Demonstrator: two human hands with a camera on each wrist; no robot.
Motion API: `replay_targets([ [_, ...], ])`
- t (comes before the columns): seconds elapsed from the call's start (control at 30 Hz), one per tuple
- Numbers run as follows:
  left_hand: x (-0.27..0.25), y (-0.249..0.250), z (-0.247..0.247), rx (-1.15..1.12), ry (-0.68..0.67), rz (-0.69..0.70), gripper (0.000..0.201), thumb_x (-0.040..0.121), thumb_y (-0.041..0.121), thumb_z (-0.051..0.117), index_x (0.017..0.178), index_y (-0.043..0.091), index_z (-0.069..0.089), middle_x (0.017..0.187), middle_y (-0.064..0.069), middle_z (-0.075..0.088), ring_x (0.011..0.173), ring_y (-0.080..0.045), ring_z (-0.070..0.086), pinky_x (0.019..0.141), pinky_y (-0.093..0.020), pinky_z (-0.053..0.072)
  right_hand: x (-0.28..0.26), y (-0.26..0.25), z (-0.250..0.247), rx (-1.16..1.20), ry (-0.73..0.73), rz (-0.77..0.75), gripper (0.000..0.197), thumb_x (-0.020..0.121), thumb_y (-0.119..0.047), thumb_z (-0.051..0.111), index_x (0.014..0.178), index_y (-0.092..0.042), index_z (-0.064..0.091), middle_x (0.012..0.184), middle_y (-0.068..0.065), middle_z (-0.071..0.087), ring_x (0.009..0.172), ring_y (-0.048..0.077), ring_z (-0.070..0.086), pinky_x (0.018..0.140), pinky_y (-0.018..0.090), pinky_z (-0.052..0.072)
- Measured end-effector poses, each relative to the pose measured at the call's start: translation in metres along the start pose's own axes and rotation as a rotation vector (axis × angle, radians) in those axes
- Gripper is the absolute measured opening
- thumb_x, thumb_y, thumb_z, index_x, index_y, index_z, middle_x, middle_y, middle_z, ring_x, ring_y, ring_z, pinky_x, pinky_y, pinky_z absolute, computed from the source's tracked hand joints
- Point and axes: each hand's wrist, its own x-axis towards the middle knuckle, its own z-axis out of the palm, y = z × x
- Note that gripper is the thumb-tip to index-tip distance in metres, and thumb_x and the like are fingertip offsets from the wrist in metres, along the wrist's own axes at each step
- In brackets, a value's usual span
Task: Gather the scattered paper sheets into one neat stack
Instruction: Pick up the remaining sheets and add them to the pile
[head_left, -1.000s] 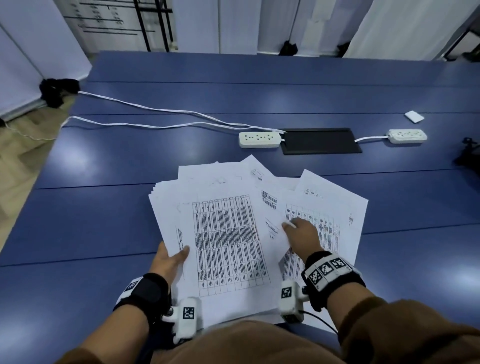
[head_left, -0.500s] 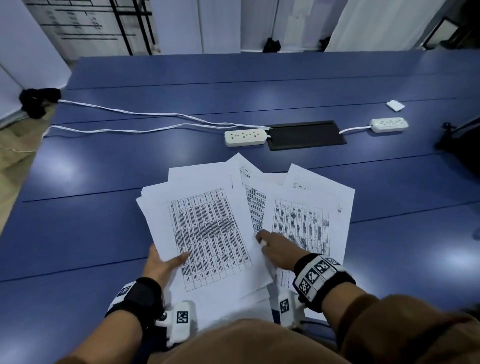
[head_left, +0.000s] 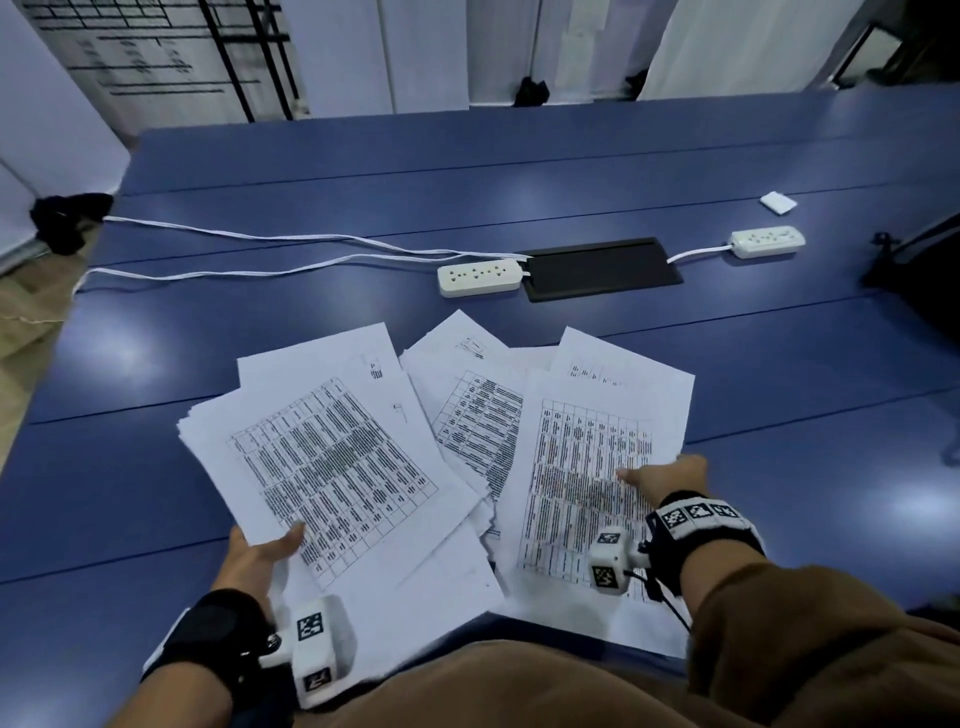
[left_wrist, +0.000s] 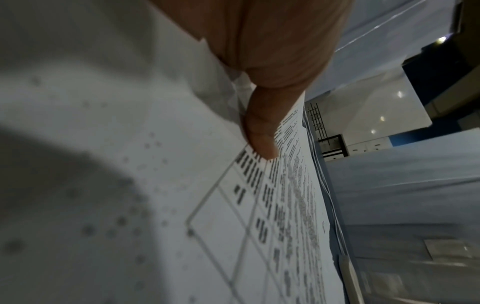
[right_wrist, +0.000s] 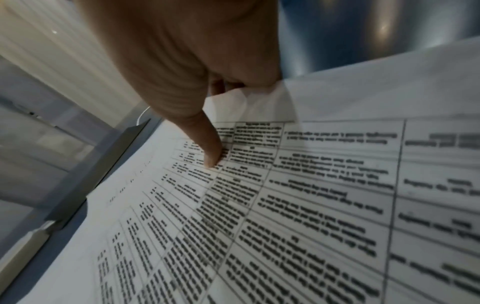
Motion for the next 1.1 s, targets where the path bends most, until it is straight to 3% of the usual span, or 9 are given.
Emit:
replay_targets([
  [0.1, -0.001, 0.002, 0.003, 0.045, -0.011, 0.006, 0.072, 0.084, 0.002, 0.068, 0.142, 0.02, 0.029, 0.14, -0.011, 0.047, 0.129, -0.032, 0.043, 0.109, -0.053, 0.029, 0.0, 0.0, 0.002, -0.021, 0.048, -0.021, 0.077, 0.069, -0.022, 0.086, 0.13, -0.004, 0.043, 0.134, 0.024, 0.045, 0.115, 0.045, 0.052, 0.093, 0.05, 0.048],
  [0.2, -0.004, 0.003, 0.007, 0.059, -0.008, 0.021, 0.07, 0.084, 0.0, 0.067, 0.141, 0.015, 0.03, 0.141, -0.013, 0.047, 0.126, -0.031, 0.045, 0.107, -0.051, 0.032, 0.001, 0.005, 0.003, -0.034, 0.117, -0.11, 0.059, 0.068, -0.021, 0.085, 0.117, -0.009, 0.055, 0.121, 0.022, 0.053, 0.107, 0.042, 0.055, 0.091, 0.046, 0.049],
  [0.33, -0.012, 0.008, 0.017, 0.062, 0.018, 0.068, 0.066, 0.085, -0.008, 0.062, 0.142, 0.006, 0.03, 0.139, -0.018, 0.048, 0.121, -0.029, 0.047, 0.099, -0.041, 0.034, 0.001, 0.008, 0.002, 0.32, 0.126, -0.176, 0.037, 0.078, -0.003, 0.072, 0.109, -0.007, 0.052, 0.098, 0.012, 0.06, 0.083, 0.029, 0.056, 0.072, 0.034, 0.044],
  [0.43, -0.016, 0.01, 0.019, 0.053, 0.016, 0.068, 0.068, 0.085, -0.007, 0.062, 0.144, 0.007, 0.029, 0.141, -0.016, 0.047, 0.129, -0.031, 0.043, 0.101, -0.04, 0.032, 0.007, -0.001, -0.003, 0.288, 0.158, -0.338, 0.021, 0.087, -0.017, 0.064, 0.106, -0.008, 0.062, 0.1, 0.013, 0.062, 0.085, 0.033, 0.059, 0.078, 0.04, 0.05],
  [0.6, -0.01, 0.009, 0.013, 0.074, 0.009, 0.04, 0.069, 0.085, -0.004, 0.064, 0.143, 0.009, 0.029, 0.139, -0.015, 0.048, 0.124, -0.028, 0.045, 0.106, -0.043, 0.031, 0.006, -0.048, -0.01, 0.101, -0.104, -0.521, 0.018, 0.096, -0.014, 0.056, 0.109, -0.005, 0.064, 0.098, 0.015, 0.065, 0.092, 0.034, 0.062, 0.071, 0.033, 0.049],
  [0.73, -0.005, 0.008, 0.009, 0.106, 0.025, 0.022, 0.068, 0.082, -0.001, 0.068, 0.14, 0.011, 0.033, 0.135, -0.012, 0.052, 0.119, -0.027, 0.047, 0.107, -0.047, 0.032, -0.005, -0.079, 0.014, -0.302, -0.298, -0.632, 0.024, 0.091, -0.022, 0.064, 0.107, -0.005, 0.063, 0.101, 0.016, 0.067, 0.092, 0.032, 0.063, 0.081, 0.039, 0.054],
  [0.87, -0.003, 0.009, 0.008, 0.125, 0.017, 0.022, 0.064, 0.082, -0.002, 0.068, 0.136, 0.011, 0.037, 0.129, -0.008, 0.054, 0.119, -0.025, 0.047, 0.107, -0.044, 0.032, -0.021, -0.088, 0.045, -0.576, -0.231, -0.73, 0.055, 0.072, -0.032, 0.082, 0.116, -0.013, 0.054, 0.121, 0.01, 0.055, 0.11, 0.03, 0.055, 0.092, 0.046, 0.051],
  [0.97, -0.004, 0.009, 0.008, 0.109, 0.008, 0.014, 0.064, 0.083, -0.002, 0.067, 0.137, 0.011, 0.035, 0.124, -0.005, 0.052, 0.118, -0.023, 0.045, 0.109, -0.046, 0.03, -0.024, -0.093, 0.052, -0.649, -0.198, -0.652, 0.091, 0.063, -0.035, 0.088, 0.134, -0.015, 0.035, 0.133, 0.009, 0.046, 0.126, 0.031, 0.044, 0.099, 0.05, 0.044],
  [1.1, -0.001, 0.009, 0.005, 0.116, 0.003, -0.001, 0.065, 0.083, 0.0, 0.068, 0.138, 0.012, 0.036, 0.125, -0.005, 0.053, 0.116, -0.023, 0.046, 0.11, -0.048, 0.029, -0.015, -0.095, 0.05, -0.623, -0.283, -0.537, 0.105, 0.054, -0.041, 0.092, 0.137, -0.015, 0.033, 0.135, 0.012, 0.048, 0.129, 0.034, 0.041, 0.102, 0.052, 0.042],
])
